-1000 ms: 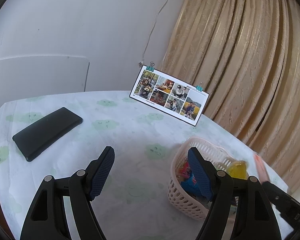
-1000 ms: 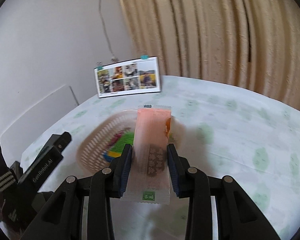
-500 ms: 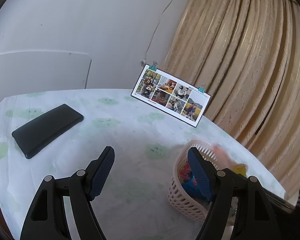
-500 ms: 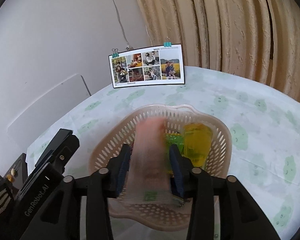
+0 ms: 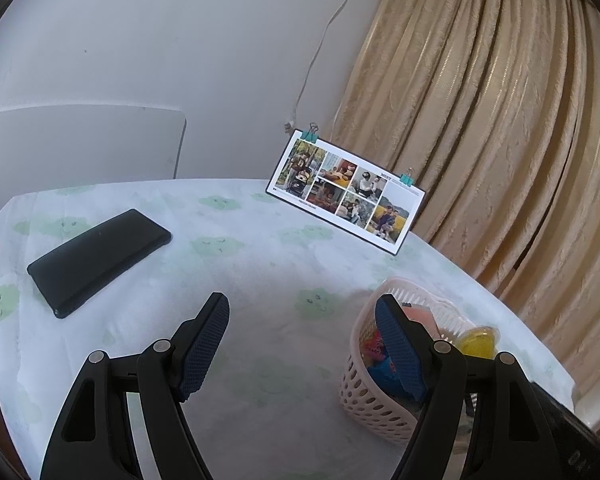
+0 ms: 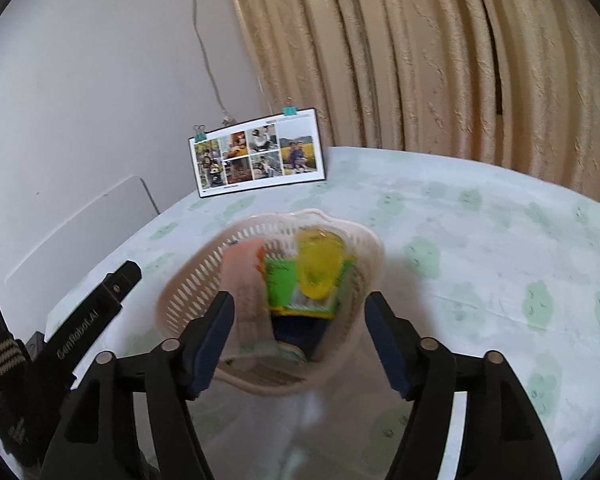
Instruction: Organize snacks
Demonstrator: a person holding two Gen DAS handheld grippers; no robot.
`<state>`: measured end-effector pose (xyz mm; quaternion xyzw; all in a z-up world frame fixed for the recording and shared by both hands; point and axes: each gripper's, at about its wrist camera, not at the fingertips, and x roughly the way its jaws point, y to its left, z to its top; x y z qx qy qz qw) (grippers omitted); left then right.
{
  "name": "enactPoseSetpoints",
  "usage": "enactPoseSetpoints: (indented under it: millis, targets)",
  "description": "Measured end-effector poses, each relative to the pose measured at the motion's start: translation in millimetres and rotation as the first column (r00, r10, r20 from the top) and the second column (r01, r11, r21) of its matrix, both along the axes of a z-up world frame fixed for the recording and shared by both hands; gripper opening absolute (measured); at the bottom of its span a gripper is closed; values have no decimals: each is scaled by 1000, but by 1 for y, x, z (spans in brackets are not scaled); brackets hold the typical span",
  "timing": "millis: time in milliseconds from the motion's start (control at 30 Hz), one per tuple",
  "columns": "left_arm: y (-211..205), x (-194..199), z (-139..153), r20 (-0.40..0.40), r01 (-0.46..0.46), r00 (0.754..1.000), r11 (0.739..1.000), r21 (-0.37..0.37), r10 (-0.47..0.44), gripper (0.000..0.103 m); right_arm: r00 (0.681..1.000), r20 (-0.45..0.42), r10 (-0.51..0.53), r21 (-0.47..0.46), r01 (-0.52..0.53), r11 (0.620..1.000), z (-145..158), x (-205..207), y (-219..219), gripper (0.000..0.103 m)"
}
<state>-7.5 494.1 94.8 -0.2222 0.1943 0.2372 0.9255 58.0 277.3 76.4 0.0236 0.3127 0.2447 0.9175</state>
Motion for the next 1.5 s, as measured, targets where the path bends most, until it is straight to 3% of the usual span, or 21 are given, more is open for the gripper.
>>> enactPoseSetpoints:
  millis: [200, 400, 500, 700, 1500]
  targets:
    - [-4, -1, 0, -12, 2, 1000, 1000, 31, -2, 76, 1000, -18, -25, -13, 25, 1000, 0, 2, -12, 84]
    - [-3, -14, 1, -33, -5, 999, 998, 65, 8, 76, 999, 42, -29, -92, 32, 995, 0, -15, -4, 103]
    - [-3, -21, 2, -59, 11, 998, 995, 94, -5, 85, 999, 27, -18, -118, 21, 993, -4, -17, 1, 103]
    - [-8, -28, 5, -117, 56, 992, 985, 162, -37, 89, 1000, 22, -9, -157, 12, 987, -5, -25, 8, 103]
    - [-21, -32, 5, -164, 112, 984, 966, 232, -74, 89, 999, 51, 8, -137, -1, 991, -2, -35, 5, 103]
